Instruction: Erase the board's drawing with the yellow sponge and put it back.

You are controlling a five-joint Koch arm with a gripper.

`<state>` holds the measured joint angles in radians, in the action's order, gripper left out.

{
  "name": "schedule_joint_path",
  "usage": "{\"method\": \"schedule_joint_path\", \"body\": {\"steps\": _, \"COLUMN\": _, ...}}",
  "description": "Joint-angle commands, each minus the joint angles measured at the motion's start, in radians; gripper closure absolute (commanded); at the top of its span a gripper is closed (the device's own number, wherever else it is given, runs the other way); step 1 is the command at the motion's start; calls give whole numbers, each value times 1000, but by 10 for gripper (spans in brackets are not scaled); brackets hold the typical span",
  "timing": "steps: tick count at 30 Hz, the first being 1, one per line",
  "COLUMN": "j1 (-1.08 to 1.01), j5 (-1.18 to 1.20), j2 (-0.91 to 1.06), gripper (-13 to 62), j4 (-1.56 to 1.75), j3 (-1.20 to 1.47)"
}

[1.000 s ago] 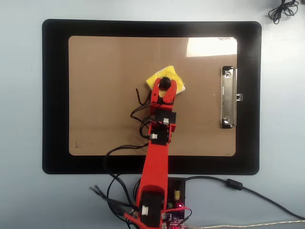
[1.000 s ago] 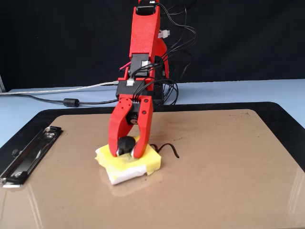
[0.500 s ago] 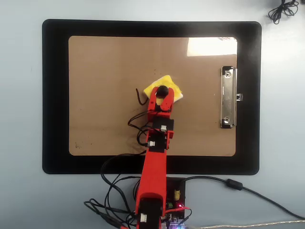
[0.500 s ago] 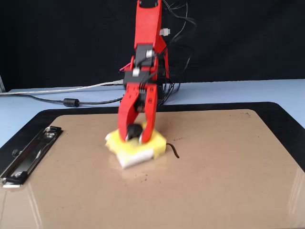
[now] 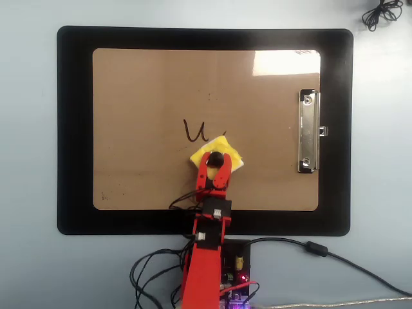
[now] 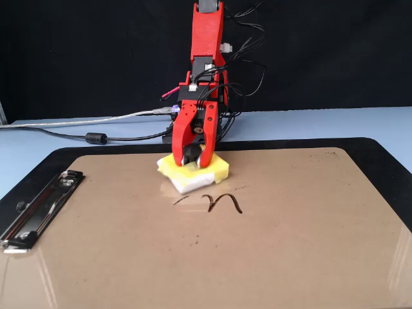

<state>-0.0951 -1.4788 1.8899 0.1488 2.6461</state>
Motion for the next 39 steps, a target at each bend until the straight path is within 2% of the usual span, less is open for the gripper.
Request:
{"method": "schedule_joint_path", "body": {"steps": 1, "j1": -25, "j5": -23, "j2": -135, "gripper": 574, "j4": 32, "j3": -124}}
{"method": "schedule_joint_path", "body": {"steps": 4, "j1": -83, "j5": -21, "j2": -327, "gripper": 574, "j4": 69, "j3": -298}}
{"method": "schedule_joint_path", "body": {"steps": 6, "j1": -143, "j5": -18, "j2": -330, "gripper": 574, "j4": 89, "j3": -270}}
{"method": "schedule_joint_path", "body": {"steps": 11, "j1": -161, "j5": -20, "j2": -118, "gripper": 574, "j4": 175, "j3": 5}}
{"method": "schedule_joint_path", "body": {"steps": 14, "j1": -155, "j5": -23, "j2": -63, "gripper": 574, "j4": 176, "j3": 52}}
{"method": "schedule_joint_path", "body": {"steps": 17, "j1": -126, "j5": -26, "j2": -178, "gripper": 574, "j4": 176, "j3": -69}}
{"method": "schedule_joint_path", "body": {"steps": 20, "j1": -57, "j5": -43, "j2": -380, "gripper": 574, "j4": 178, "j3": -264}}
{"method": "schedule_joint_path", "body": {"steps": 23, "j1": 49, "j5": -94, "j2": -426, "gripper": 574, "j4": 173, "j3": -316}}
{"method": "schedule_joint_path", "body": {"steps": 26, "j1": 153, "j5": -189, "j2": -310, "gripper": 574, "j4": 169, "j3": -215}}
{"method": "schedule_joint_path", "body": {"steps": 29, "j1": 261, "j5": -238, "j2": -95, "gripper": 574, "j4": 167, "j3": -23}}
{"method": "schedule_joint_path", "body": {"steps": 32, "j1": 279, "j5": -238, "j2": -29, "gripper": 574, "j4": 167, "j3": 25}}
{"method": "schedule_joint_path", "body": {"steps": 34, "j1": 281, "j5": -232, "j2": -115, "gripper": 574, "j4": 178, "j3": -26}}
{"method": "schedule_joint_path", "body": {"steps": 39, "j1": 267, "j5": -230, "j2": -571, "gripper": 574, "j4": 178, "j3": -453}}
